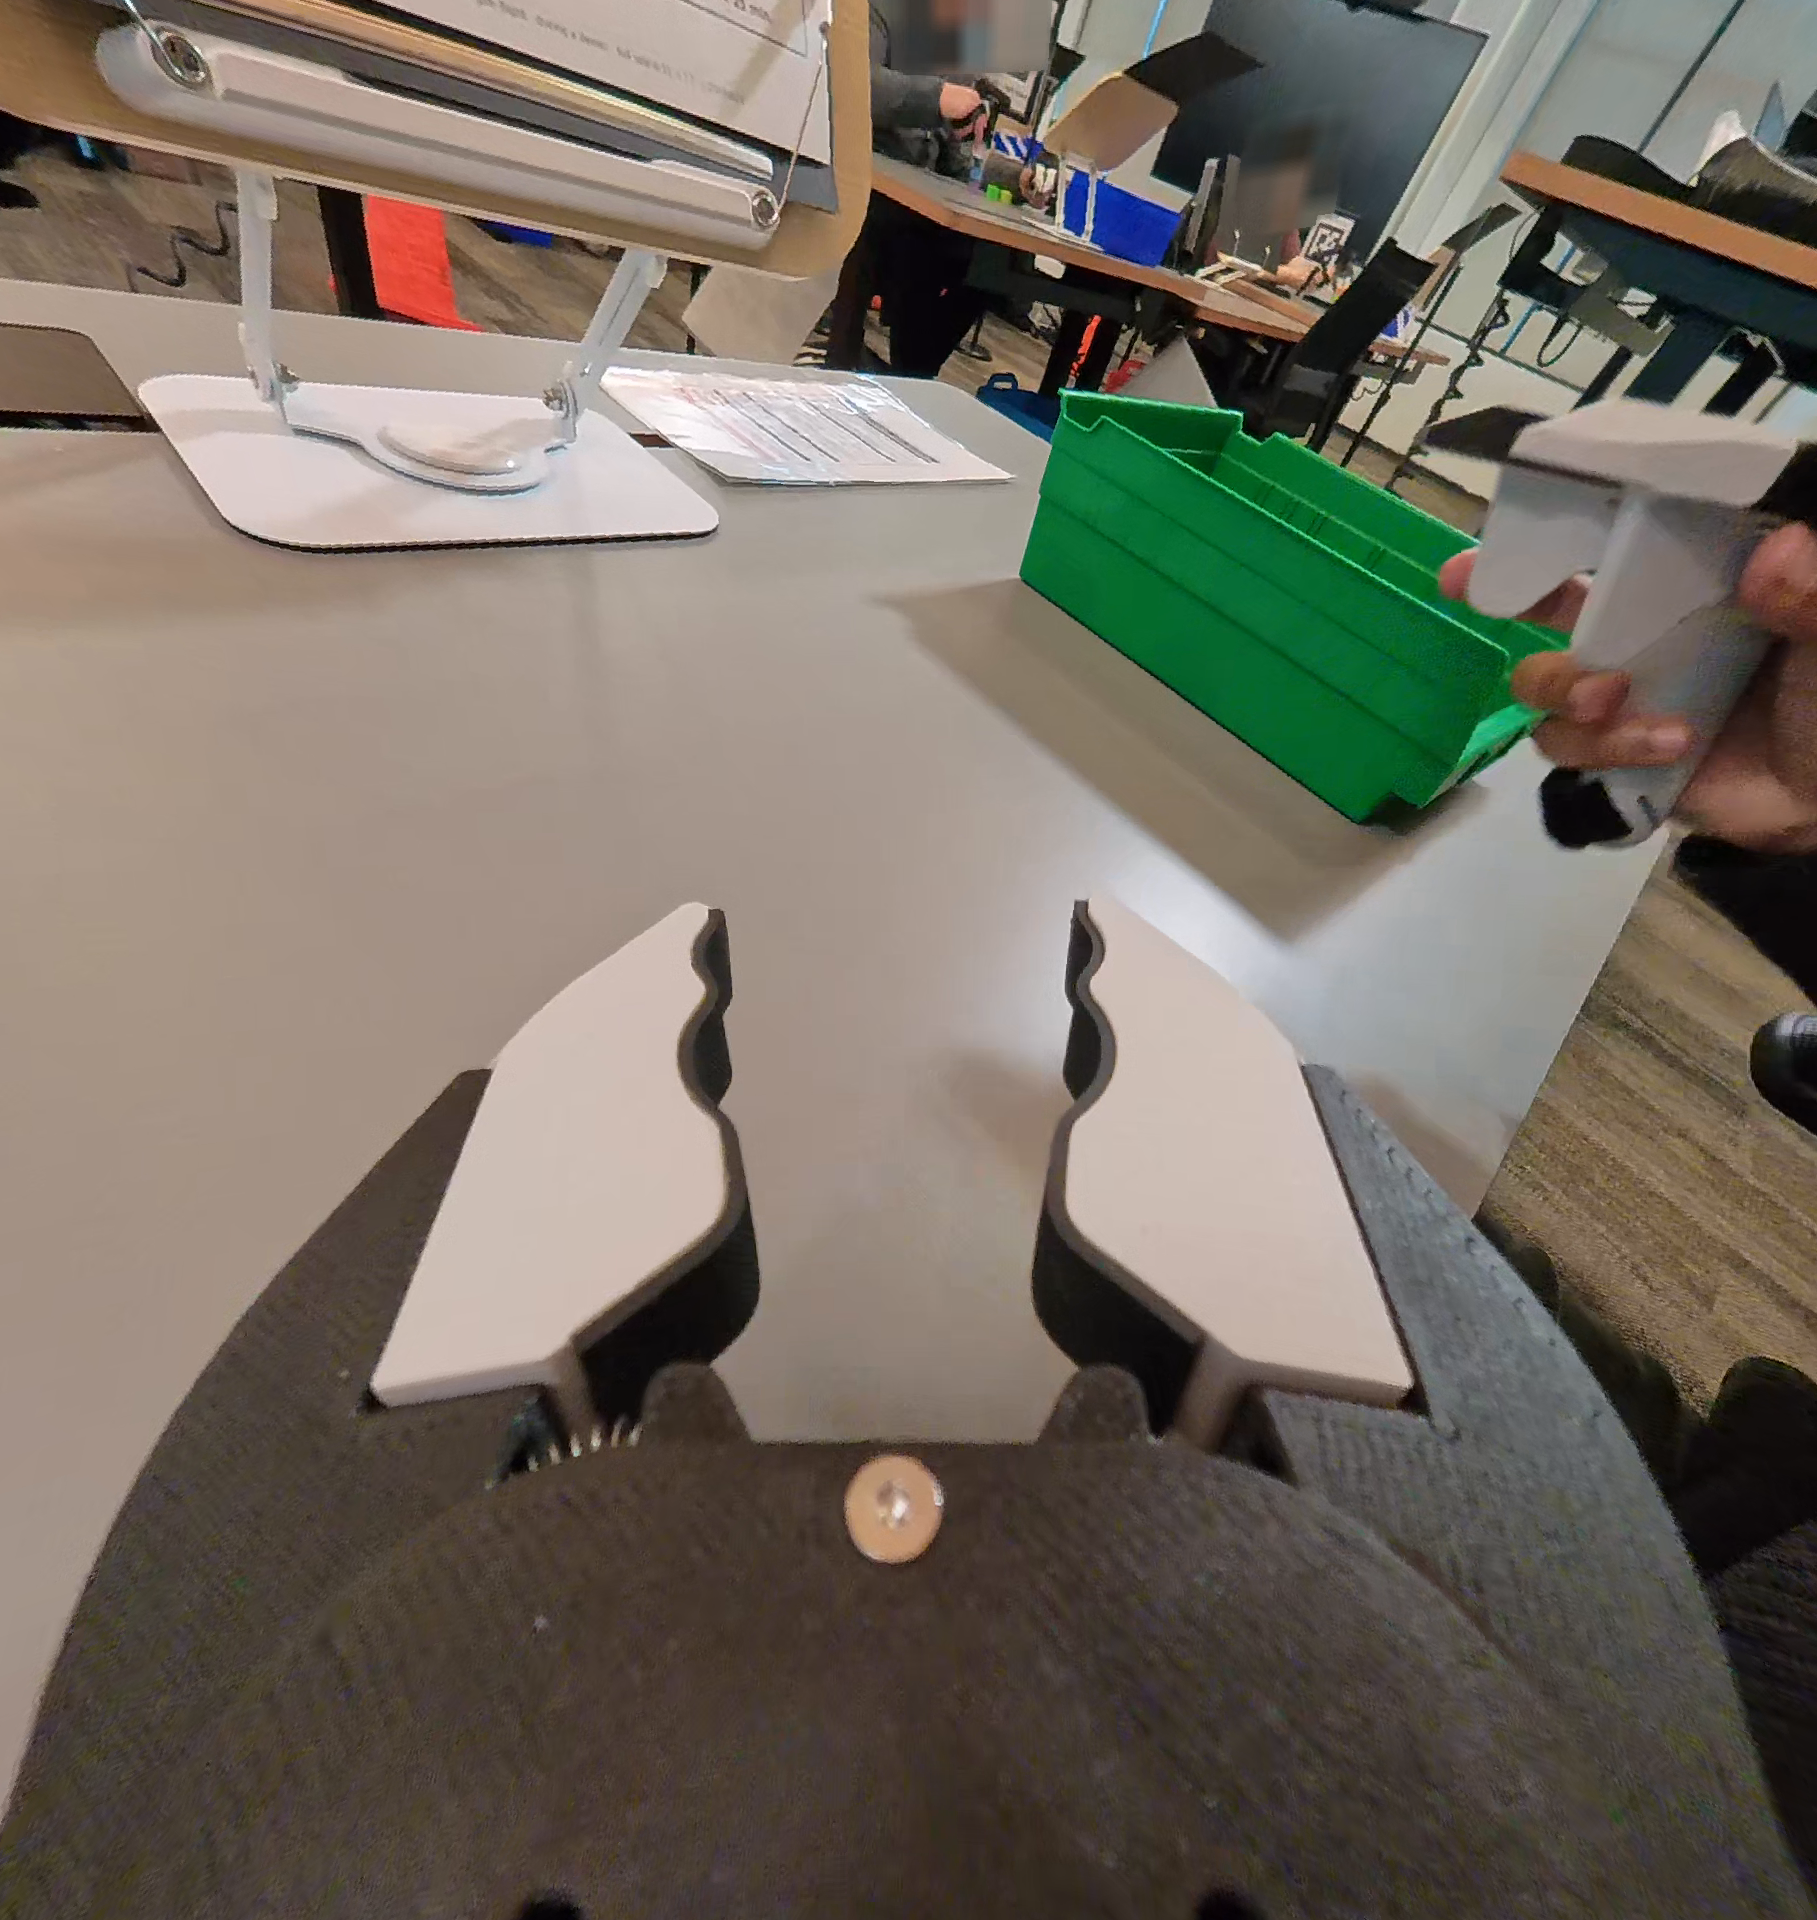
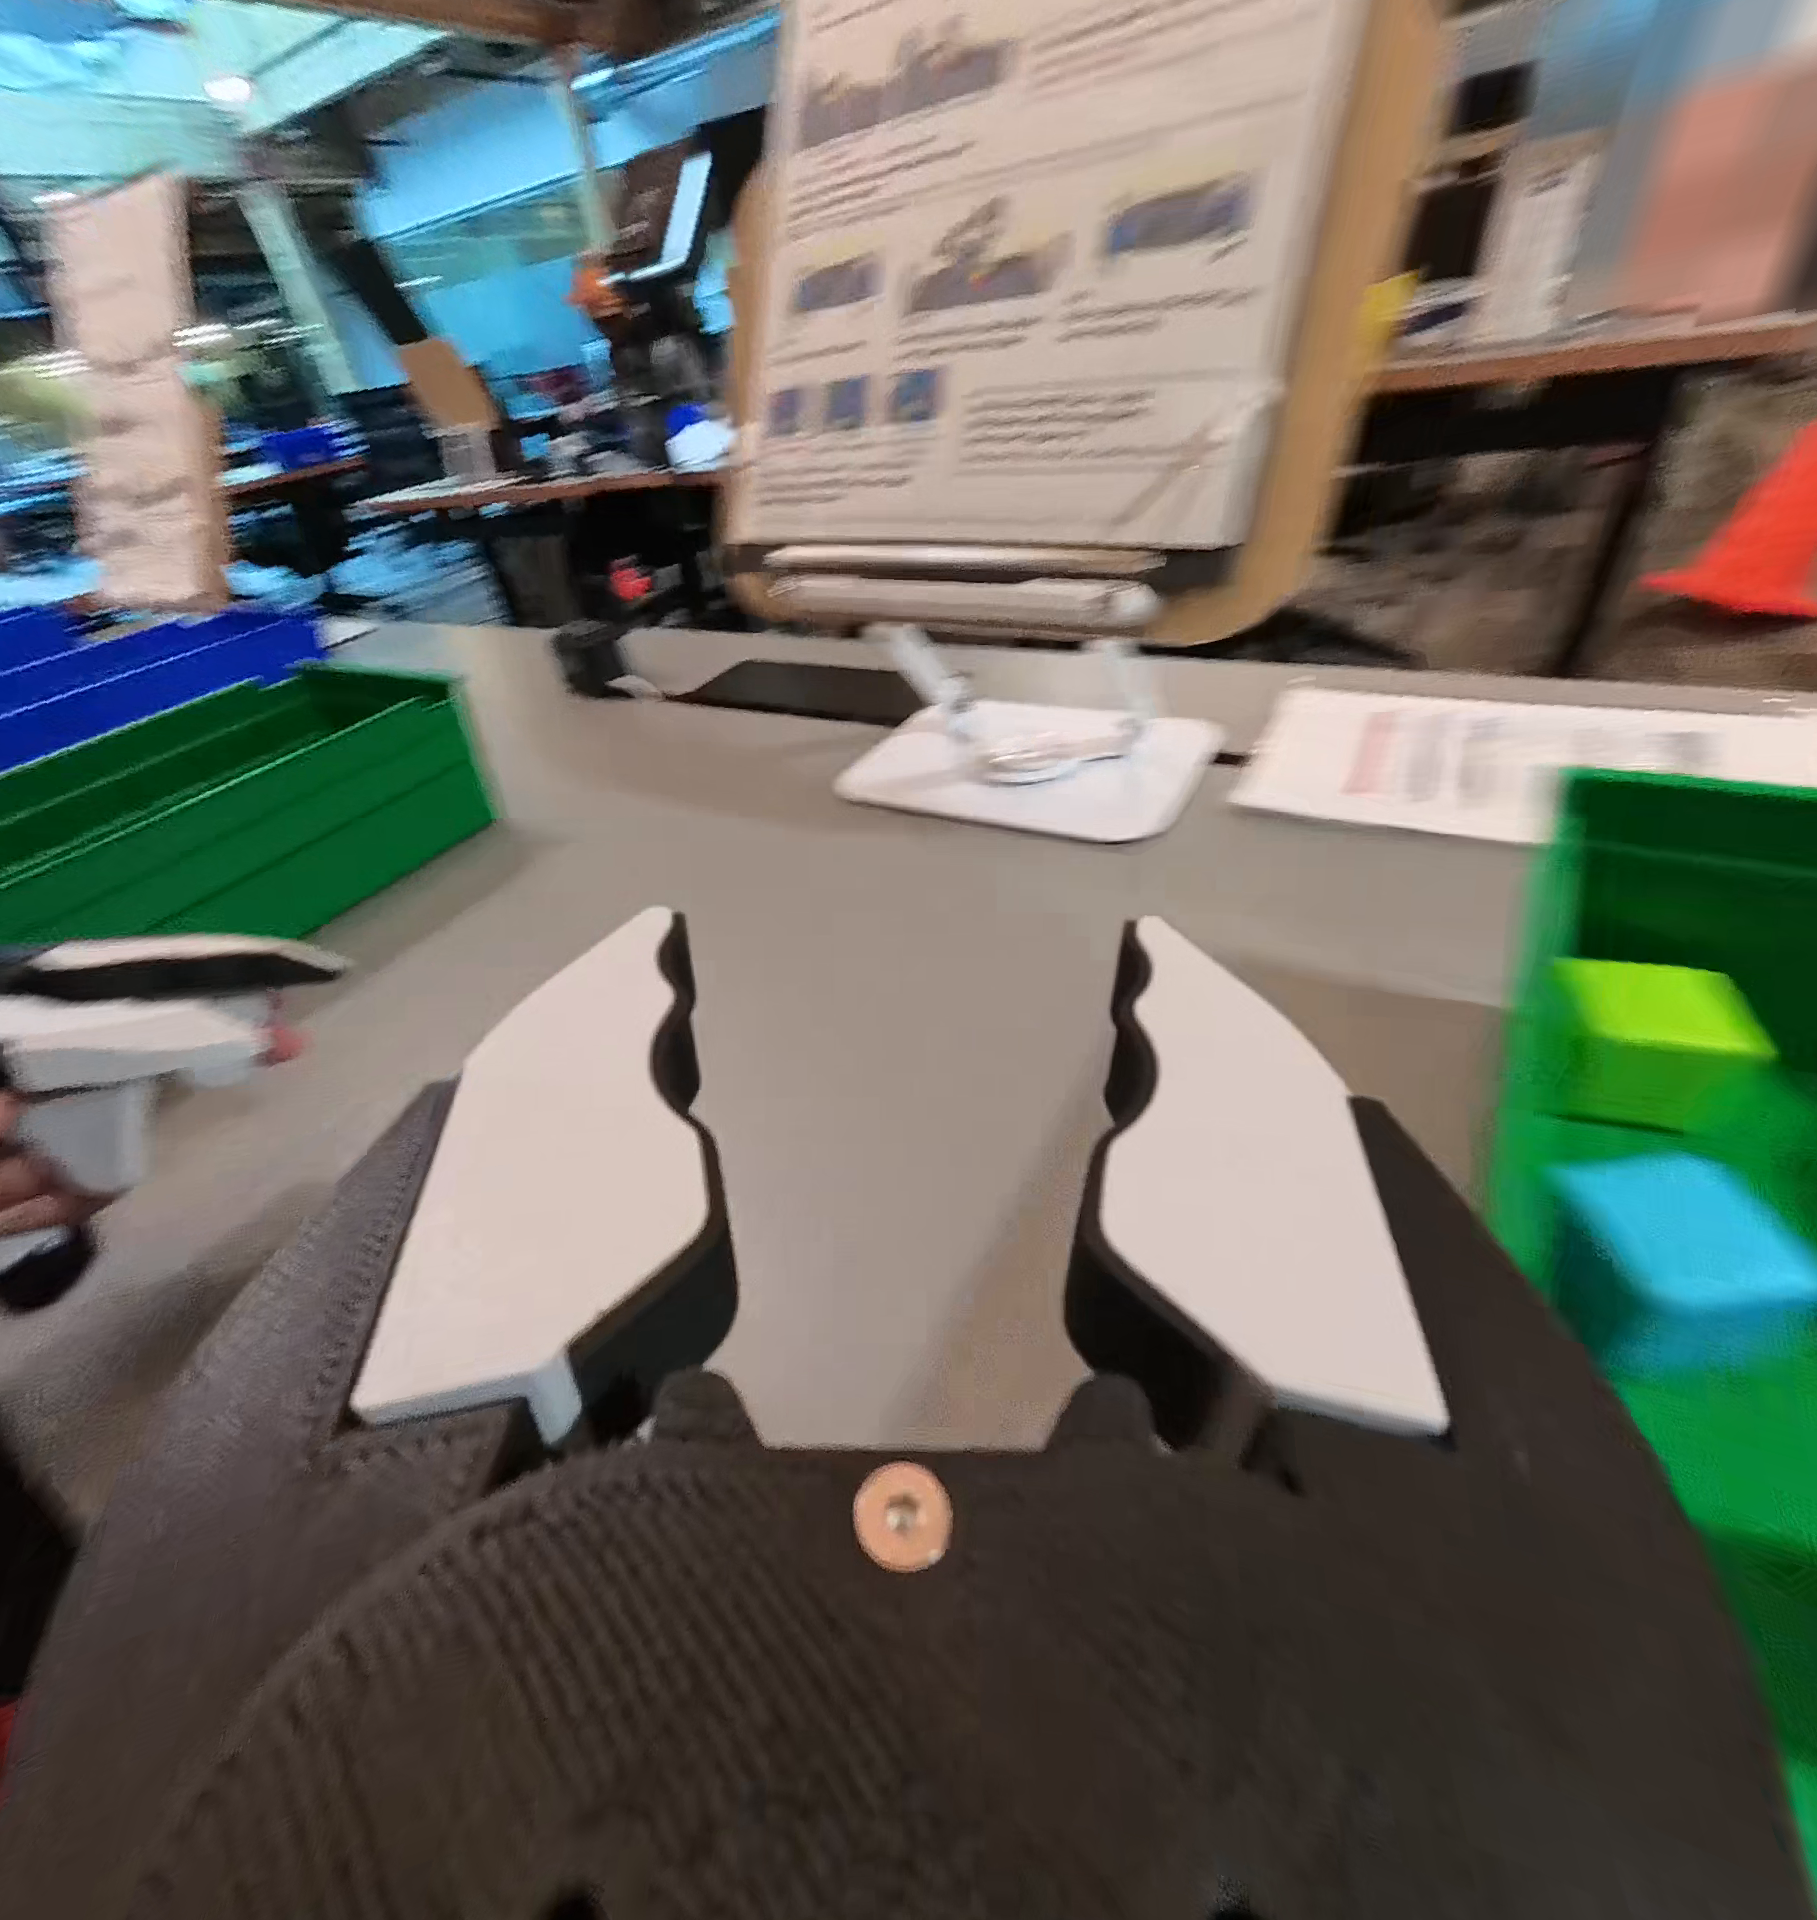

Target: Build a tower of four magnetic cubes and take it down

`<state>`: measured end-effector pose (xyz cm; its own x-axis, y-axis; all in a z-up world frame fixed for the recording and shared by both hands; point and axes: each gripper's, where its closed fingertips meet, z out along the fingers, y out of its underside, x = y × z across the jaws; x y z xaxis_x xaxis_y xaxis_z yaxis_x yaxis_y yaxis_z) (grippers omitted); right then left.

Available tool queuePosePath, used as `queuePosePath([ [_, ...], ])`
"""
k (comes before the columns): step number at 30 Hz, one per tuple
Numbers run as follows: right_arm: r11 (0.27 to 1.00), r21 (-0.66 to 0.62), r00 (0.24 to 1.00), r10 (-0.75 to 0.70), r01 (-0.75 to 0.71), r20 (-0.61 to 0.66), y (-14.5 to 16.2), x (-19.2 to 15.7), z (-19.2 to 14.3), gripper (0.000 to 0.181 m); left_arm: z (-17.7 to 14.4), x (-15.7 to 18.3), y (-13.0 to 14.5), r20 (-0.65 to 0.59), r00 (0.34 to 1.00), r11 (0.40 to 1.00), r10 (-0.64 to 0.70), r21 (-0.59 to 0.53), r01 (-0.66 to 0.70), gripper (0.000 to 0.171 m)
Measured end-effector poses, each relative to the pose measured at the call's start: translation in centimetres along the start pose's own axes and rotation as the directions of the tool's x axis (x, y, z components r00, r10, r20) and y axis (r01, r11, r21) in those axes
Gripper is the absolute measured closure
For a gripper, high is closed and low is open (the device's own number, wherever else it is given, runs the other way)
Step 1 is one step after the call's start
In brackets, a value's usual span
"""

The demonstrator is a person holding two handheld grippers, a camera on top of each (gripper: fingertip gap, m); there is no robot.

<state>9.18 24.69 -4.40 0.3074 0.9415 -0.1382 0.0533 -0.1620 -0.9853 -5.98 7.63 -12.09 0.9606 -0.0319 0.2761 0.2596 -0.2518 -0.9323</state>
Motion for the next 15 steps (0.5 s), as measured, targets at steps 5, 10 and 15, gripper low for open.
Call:
queuePosePath([
  [5, 0.991, 0.133, 0.896, 0.057, 0.003, -0.441, -3.0, 14.0, -10.0, 0.105, 0.1, 0.0, 0.3, -0.019, 1.0, 1.0, -0.011, -0.012, 0.01, 0.108],
  [10, 0.983, 0.14, 0.712, 0.183, -0.12, -0.678, 2.0, 25.3, -19.2, 0.103, 0.4, 0.2, 0.6, -0.04, 0.999, 0.999, -0.032, -0.033, 0.031, 0.108],
  [15, 0.981, 0.017, 0.723, 0.154, -0.193, -0.674, 4.7, 27.5, -18.9, 0.101, 0.8, 0.5, 0.5, -0.048, 0.997, 0.998, -0.053, -0.034, 0.051, 0.108],
])
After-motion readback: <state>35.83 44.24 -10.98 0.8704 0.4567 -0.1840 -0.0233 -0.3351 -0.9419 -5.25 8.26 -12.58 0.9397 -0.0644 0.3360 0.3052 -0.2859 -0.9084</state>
